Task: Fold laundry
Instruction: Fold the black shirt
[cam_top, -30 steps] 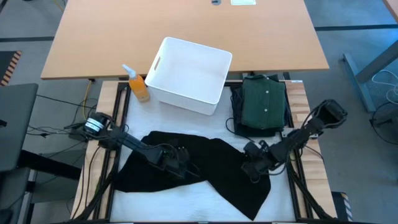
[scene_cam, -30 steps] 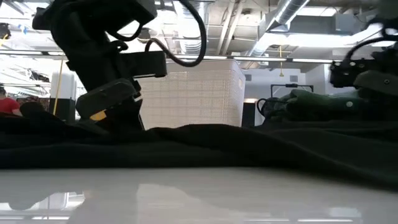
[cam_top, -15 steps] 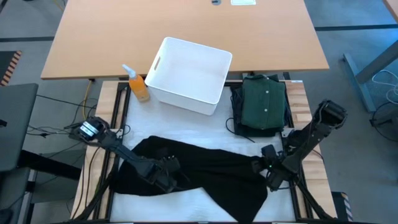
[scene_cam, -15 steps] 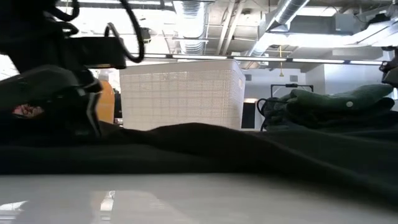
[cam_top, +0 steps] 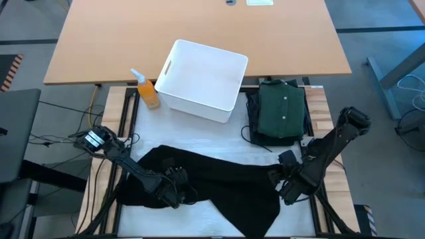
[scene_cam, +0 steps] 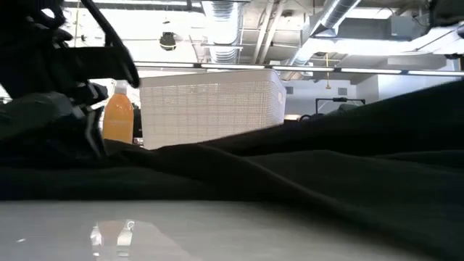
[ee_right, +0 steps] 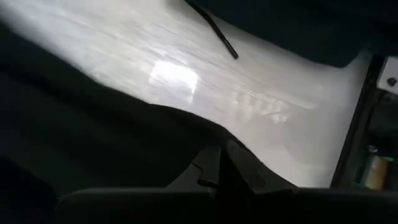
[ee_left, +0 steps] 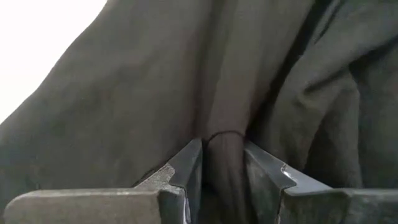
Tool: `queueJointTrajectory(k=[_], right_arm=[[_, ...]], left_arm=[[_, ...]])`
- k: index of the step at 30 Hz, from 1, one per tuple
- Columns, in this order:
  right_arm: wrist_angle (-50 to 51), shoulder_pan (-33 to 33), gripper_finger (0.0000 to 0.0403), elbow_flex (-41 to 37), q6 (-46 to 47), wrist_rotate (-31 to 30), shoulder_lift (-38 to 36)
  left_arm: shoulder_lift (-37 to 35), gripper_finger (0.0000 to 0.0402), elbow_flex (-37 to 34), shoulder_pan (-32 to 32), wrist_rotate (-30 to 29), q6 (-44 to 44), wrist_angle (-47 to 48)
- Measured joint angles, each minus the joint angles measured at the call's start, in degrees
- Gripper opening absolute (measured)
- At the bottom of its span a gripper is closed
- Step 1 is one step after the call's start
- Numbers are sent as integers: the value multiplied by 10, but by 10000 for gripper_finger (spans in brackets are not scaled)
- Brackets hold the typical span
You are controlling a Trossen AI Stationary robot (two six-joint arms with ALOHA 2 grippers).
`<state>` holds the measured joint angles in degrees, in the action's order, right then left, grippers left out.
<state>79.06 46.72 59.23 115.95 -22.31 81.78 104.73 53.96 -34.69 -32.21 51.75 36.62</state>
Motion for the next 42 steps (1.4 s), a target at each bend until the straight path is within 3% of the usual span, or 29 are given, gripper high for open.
queueJointTrajectory(k=[3, 7, 12, 17, 20, 23, 26, 30, 34, 42], right_arm=[[2, -17, 32, 22, -36, -8, -1], [-80, -31, 42, 10, -101, -41, 19], [-105, -50, 71, 9, -125, -5, 61], [-91, -56, 102, 15, -144, 9, 54], [-60, -41, 119, 17, -124, -25, 30], [-32, -22, 131, 7, -75, -105, 13], [-40, -10, 136, -34, -15, -156, 1], [-110, -6, 136, -119, 59, -172, 4], [-233, -1, 136, -189, 68, -174, 5], [-354, -25, 136, -279, 72, -223, 5]], left_arm=[[1, 88, 0, 6, -11, -14, -9], [0, 88, 0, 9, -11, -19, -10], [0, 88, 1, 10, -11, -51, 1], [-1, 88, 1, 16, -10, -54, 86], [-1, 88, 0, 18, -3, -42, 132], [-1, 88, 0, 18, 2, -35, 151], [-1, 88, 0, 18, 8, -34, 153], [-1, 88, 0, 18, 11, -34, 146], [-1, 88, 1, 18, 18, -33, 139], [1, 88, 37, 18, 20, -72, 158]])
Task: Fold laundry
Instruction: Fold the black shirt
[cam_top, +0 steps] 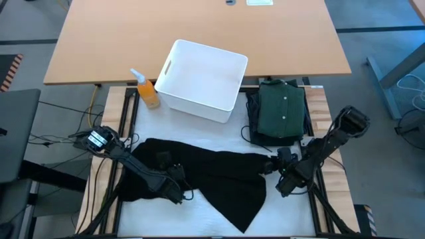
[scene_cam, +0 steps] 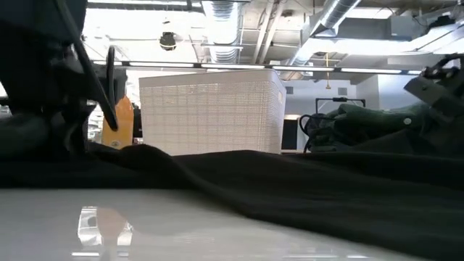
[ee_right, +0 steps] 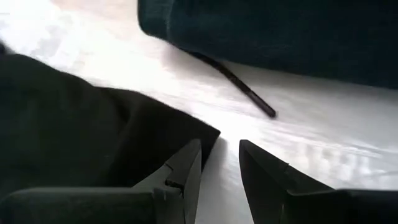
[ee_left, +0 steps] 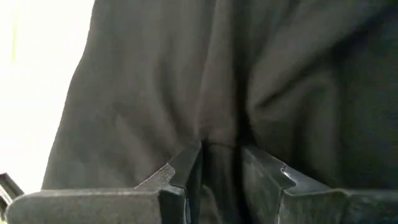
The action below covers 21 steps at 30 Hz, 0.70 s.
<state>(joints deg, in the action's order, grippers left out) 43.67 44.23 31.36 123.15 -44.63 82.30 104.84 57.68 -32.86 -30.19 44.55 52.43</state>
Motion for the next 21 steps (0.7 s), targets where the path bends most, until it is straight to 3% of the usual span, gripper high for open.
queueJointTrajectory(k=[4, 7, 9, 11, 13, 16, 18, 21], right_arm=[[-85, -25, 136, -23, -64, -7, 1], [-124, -38, 136, -29, -110, -6, 6], [-133, -44, 136, -29, -132, 7, 9], [-134, -48, 135, -29, -149, 21, 9], [-135, -50, 131, -28, -164, 32, 9], [-135, -47, 125, -28, -169, 36, 9], [-134, -43, 121, -28, -170, 38, 9], [-132, -36, 118, -24, -171, 42, 9]], left_arm=[[-14, 88, 57, -1, -17, -25, 58], [-41, 88, 89, -1, -71, -27, 69], [-65, 88, 96, 0, -123, -48, 20], [-80, 88, 96, 5, -163, -102, -97], [-83, 88, 84, 18, -155, -187, -249], [-53, 88, 64, 50, -29, -328, -514], [-12, 88, 63, 70, 42, -395, -642], [54, 88, 94, 93, 49, -451, -743]])
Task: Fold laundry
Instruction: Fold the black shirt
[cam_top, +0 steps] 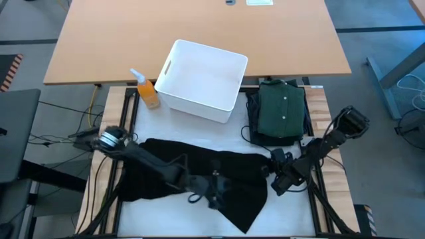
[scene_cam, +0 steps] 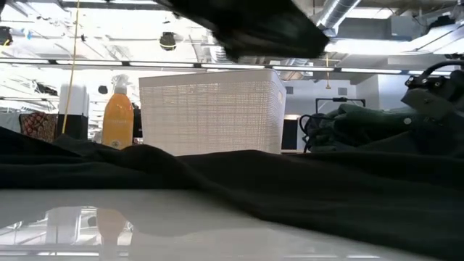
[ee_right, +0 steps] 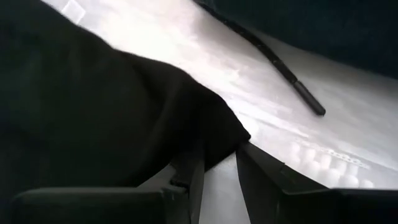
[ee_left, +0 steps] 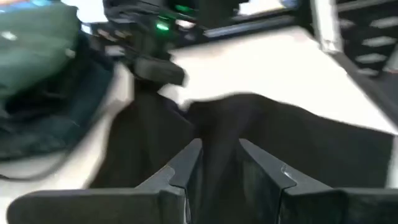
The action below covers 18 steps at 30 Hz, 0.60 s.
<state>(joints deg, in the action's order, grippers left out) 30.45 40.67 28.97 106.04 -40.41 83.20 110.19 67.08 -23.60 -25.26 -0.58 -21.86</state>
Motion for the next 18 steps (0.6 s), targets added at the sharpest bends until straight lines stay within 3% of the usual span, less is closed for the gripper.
queueJointTrajectory(k=[4, 8, 11, 14, 18], right_arm=[[2, 10, 118, 8, -1, 13, 0], [1, 19, 118, 11, 0, 17, 0], [4, 23, 118, 16, -1, 25, 0], [39, 25, 118, 26, -2, 49, 0], [125, 25, 117, 45, 0, 104, 0]], left_arm=[[89, 88, 82, 41, 5, -4, 5], [185, 88, 196, 69, 73, 20, 120], [239, 88, 285, 76, 71, 28, 226], [273, 80, 348, 76, 79, 19, 324], [275, 39, 369, 61, 122, 2, 400]])
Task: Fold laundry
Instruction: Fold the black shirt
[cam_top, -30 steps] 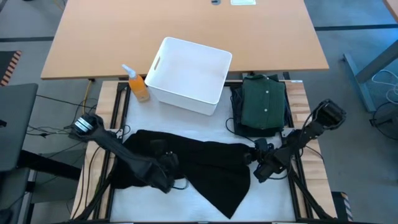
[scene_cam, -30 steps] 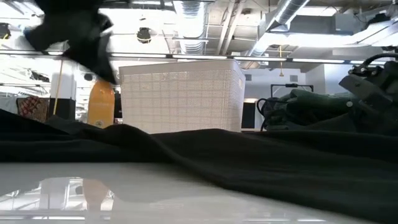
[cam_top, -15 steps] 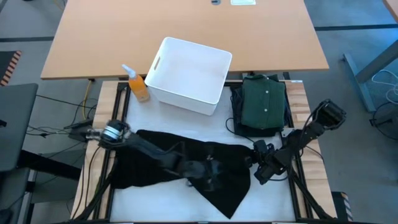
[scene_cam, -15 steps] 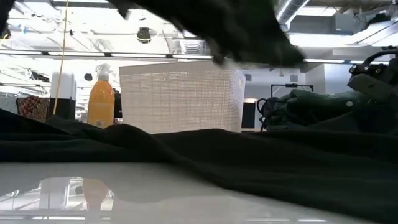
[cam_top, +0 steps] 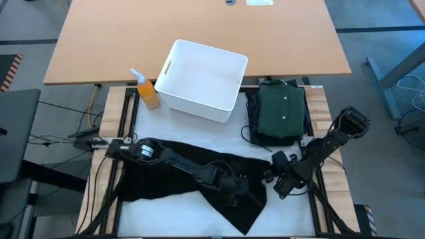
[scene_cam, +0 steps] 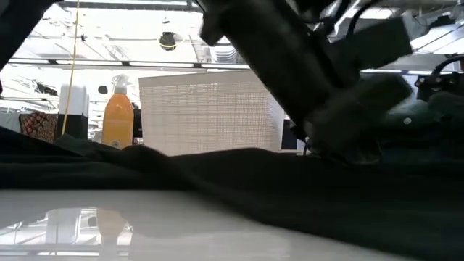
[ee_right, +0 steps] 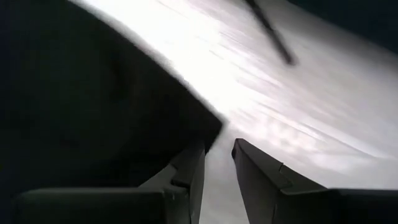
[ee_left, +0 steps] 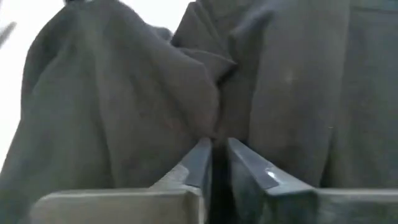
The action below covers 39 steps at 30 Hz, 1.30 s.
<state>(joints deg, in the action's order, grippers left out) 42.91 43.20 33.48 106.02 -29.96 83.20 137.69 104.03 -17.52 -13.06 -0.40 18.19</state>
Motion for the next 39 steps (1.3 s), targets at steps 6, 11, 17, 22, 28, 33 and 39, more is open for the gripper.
queueJointTrajectory(k=[6, 11, 17, 22, 28, 33, 39], right_arm=[[149, 0, 117, 49, 1, 64, 1], [244, 7, 117, 108, 5, 62, 0], [162, 53, 117, 142, -8, -61, 0], [62, 87, 117, 132, 4, -148, 22], [-36, 79, 117, 119, -30, -164, 83], [-20, 53, 117, 119, -38, -94, 130], [84, 40, 117, 123, -36, -2, 141]], left_arm=[[-38, 4, -2, -25, 25, -7, 74], [-73, 0, -3, -38, 19, -15, 101], [-109, 0, -3, -46, -29, -23, 91], [-137, 0, -3, -61, -35, -43, 88], [-149, 0, -10, -82, -5, -50, 93], [-149, 0, -52, -85, -20, -11, 106], [-189, 0, -142, -111, -56, 56, 108]])
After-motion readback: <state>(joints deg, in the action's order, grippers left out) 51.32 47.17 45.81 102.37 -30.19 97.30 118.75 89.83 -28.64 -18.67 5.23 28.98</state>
